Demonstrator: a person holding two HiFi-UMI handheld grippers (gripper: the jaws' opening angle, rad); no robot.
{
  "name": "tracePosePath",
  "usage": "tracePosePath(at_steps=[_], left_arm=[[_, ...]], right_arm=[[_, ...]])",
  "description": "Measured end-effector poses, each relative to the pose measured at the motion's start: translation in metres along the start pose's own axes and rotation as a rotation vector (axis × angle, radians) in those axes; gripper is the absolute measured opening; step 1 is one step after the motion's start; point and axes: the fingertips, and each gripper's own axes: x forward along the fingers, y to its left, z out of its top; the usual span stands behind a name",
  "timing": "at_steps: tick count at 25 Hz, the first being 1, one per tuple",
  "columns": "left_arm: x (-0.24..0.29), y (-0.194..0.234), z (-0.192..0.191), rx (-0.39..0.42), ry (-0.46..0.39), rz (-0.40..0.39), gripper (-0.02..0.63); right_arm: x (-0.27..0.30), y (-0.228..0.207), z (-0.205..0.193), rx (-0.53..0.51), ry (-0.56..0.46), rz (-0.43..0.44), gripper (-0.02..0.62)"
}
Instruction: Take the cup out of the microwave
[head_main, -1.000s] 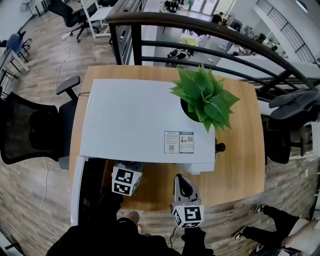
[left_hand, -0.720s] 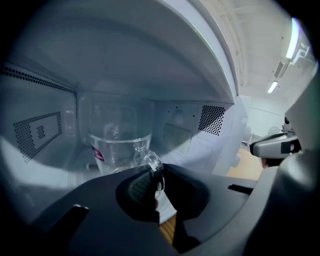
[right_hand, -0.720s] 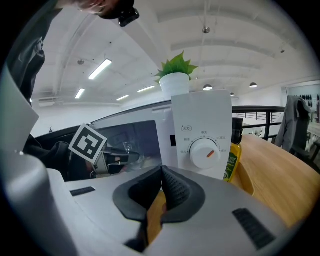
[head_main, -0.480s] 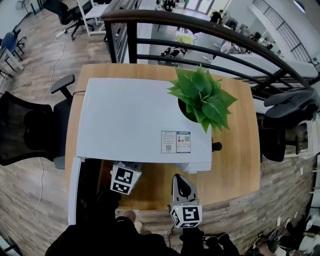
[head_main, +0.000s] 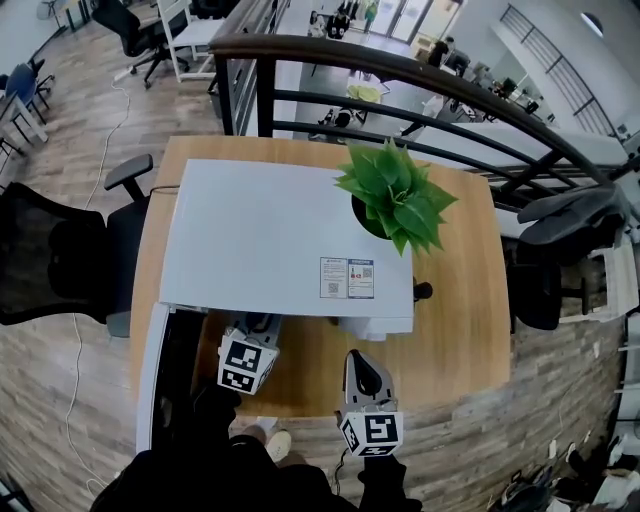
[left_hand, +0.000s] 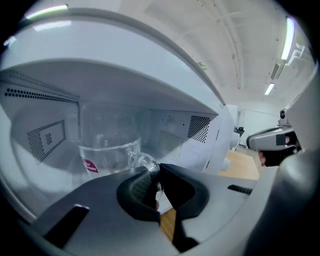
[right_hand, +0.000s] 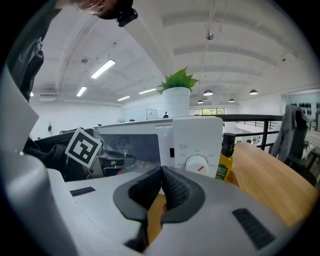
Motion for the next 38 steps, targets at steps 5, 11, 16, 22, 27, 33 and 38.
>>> tracePosePath(at_steps=[5,11,16,22,27,33,38], left_arm=[[-0.02,-0.009,0.009,-0.001,-0.021,0.005,0.025],[-0.048,-0.028,0.018,0.009,-0.051,0.011,0.025],[-0.077,-0.05,0.019,0.002,-0.056,0.029,0.025],[-0.114,-0.079,0.018,-0.023,-0.07,0.069,0.025],[-0.143,-0.104,0.025,-0.024,-0.096,0.103,0.025],[-0.181,-0.131,0.035,-0.014,-0.128,0.142,0.025],[-0.21,-0.156,0.044,-0.002,-0.155,0.177,0.025]], right_arm=[[-0.021,0.005,0.007,-0.011,-0.016,-0.008,0.017],[-0.05,0.009,0.018,-0.03,-0.045,-0.008,0.017],[-0.076,0.015,0.025,-0.052,-0.072,0.022,0.017],[-0.109,0.022,0.031,-0.1,-0.092,0.074,0.017],[-0.135,0.022,0.036,-0.125,-0.117,0.108,0.017],[-0.167,0.028,0.043,-0.144,-0.156,0.149,0.017],[-0.194,0.031,0.044,-0.156,-0.185,0.183,0.017]])
